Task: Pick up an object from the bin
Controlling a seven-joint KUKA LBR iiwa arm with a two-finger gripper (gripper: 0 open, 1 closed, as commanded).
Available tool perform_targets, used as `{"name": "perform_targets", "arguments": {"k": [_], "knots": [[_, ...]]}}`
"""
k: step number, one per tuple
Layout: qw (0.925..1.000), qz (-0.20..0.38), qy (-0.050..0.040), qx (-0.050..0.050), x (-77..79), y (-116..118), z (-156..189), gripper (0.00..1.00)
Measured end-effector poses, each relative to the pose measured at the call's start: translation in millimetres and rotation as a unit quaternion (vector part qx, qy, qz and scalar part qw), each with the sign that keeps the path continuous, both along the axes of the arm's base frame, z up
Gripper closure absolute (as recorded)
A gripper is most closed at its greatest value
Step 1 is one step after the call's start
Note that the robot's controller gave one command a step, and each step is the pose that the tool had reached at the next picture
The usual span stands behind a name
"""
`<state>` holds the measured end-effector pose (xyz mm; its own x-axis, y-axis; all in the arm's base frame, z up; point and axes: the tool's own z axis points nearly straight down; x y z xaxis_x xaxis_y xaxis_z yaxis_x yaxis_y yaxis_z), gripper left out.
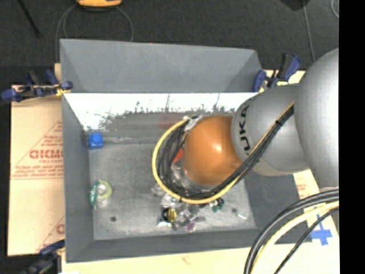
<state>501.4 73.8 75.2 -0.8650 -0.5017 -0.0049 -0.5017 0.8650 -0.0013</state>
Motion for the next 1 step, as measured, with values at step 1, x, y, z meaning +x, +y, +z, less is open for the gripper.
{"name": "perform_targets", "arguments": {"k": [1], "knots": [[1.0, -0.001, 0.0009, -0.001, 0.8, 0.0, 2.7, 1.0]]}}
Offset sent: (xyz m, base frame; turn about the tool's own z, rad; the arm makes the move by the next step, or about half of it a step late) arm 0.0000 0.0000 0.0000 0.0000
